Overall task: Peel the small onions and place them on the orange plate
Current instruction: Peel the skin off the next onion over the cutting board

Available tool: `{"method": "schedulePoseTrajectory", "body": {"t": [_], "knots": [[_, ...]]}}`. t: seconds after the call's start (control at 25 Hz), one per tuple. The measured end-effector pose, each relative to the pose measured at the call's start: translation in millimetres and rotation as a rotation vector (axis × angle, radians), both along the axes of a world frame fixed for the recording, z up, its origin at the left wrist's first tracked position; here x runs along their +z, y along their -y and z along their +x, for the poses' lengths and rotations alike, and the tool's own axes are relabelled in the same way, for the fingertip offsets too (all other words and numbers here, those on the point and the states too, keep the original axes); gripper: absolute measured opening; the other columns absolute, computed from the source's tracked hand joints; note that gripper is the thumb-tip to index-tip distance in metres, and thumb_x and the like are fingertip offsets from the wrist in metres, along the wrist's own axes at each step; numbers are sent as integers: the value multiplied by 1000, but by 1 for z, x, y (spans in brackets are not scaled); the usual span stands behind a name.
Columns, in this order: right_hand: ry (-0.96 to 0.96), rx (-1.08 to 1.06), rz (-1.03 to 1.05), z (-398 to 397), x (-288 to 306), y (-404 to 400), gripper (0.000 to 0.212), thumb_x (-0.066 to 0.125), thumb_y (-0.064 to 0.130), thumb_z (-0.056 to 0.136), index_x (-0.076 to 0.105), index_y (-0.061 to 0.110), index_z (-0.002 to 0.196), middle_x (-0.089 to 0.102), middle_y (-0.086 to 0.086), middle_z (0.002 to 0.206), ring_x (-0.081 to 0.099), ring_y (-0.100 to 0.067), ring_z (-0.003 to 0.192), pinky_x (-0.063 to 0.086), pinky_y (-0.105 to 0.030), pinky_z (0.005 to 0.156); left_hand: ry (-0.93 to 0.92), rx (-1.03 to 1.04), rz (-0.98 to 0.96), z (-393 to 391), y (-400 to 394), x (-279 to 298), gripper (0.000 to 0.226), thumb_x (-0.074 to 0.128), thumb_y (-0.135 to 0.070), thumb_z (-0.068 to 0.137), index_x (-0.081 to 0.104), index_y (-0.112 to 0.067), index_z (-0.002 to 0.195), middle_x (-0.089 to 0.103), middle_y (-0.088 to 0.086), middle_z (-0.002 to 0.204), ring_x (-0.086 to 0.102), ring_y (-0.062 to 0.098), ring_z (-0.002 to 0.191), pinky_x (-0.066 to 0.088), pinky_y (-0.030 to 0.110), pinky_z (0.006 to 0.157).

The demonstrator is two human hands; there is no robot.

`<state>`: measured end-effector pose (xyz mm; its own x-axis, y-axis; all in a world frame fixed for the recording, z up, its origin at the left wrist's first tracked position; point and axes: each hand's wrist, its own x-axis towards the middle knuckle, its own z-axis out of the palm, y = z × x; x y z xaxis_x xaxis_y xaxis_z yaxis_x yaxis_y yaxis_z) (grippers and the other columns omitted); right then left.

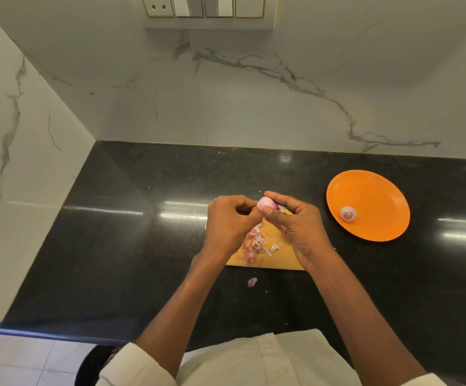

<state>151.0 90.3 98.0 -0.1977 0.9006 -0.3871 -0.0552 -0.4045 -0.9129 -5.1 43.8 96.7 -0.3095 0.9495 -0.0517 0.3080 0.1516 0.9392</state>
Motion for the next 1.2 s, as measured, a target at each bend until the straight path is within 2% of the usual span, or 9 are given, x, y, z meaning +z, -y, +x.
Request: {"method": "schedulePoseTrajectory", "body": {"t": [0.16, 0.24, 0.4, 0.48, 0.64, 0.76, 0.92, 1.08, 1.2], "knots": [[-41, 18, 8, -2, 3, 1, 43, 86, 13, 73, 82, 21, 115, 78, 7, 120, 68, -17, 122, 61, -38, 99, -34, 104, 38, 5, 0, -2, 4, 84, -19, 88, 83, -16, 86, 77, -7, 74, 74, 13, 69, 65, 37, 66], [-120, 6, -26, -2, 6, 2, 46, 83, 13, 72, 80, 16, 118, 78, 1, 121, 72, -20, 119, 62, -37, 95, 23, 106, 49, 2, -3, -4, 5, 83, -16, 89, 81, -14, 86, 77, -4, 75, 74, 16, 71, 65, 37, 66], [-336, -32, -173, 2, 13, -3, 38, 74, 13, 83, 76, 11, 121, 78, -10, 120, 75, -27, 113, 63, -37, 94, 202, -37, 50, -11, -4, -3, 7, 77, -14, 98, 81, -12, 103, 81, 1, 92, 78, 20, 88, 66, 35, 83], [-317, -40, -174, 1, 14, -6, 28, 70, 16, 94, 76, 14, 121, 79, -9, 117, 76, -26, 111, 63, -38, 94, 209, -88, 58, -13, -3, -3, 14, 78, -17, 98, 80, -12, 111, 81, 1, 97, 79, 20, 92, 66, 37, 87], [-232, -44, -136, -8, 15, -2, 22, 67, 20, 99, 78, 15, 118, 81, -6, 110, 79, -21, 99, 63, -31, 81, 105, -90, 91, -12, -3, -5, 23, 80, -24, 96, 80, -16, 118, 81, -3, 100, 79, 15, 93, 67, 39, 87], [-167, 27, -91, -6, 13, 1, 32, 70, 21, 96, 75, 11, 125, 79, -8, 116, 77, -22, 107, 61, -28, 82, -37, -77, 104, -9, -2, -6, 20, 80, -31, 95, 82, -17, 109, 80, -9, 92, 77, 8, 84, 66, 36, 79], [-56, 72, -9, -7, 11, 2, 28, 68, 12, 99, 74, 11, 126, 78, -6, 120, 74, -21, 113, 61, -31, 86, -223, -27, 141, 0, 0, -6, 15, 80, -34, 96, 80, -18, 95, 75, -12, 77, 72, 7, 69, 63, 34, 66], [-70, 72, -14, -10, 13, 3, 27, 70, 10, 97, 76, 11, 124, 77, -7, 121, 74, -23, 112, 62, -32, 86, -13, 98, 127, 4, 1, -7, 13, 86, -26, 91, 81, -15, 86, 76, -7, 72, 74, 13, 66, 64, 38, 64], [-152, 13, -135, -14, 15, 6, 26, 66, 21, 100, 75, 9, 120, 78, -11, 114, 74, -23, 102, 62, -34, 87, 171, 90, 92, -3, 0, -14, 5, 82, -15, 93, 81, -11, 91, 79, 2, 81, 78, 23, 76, 67, 47, 73]]}}
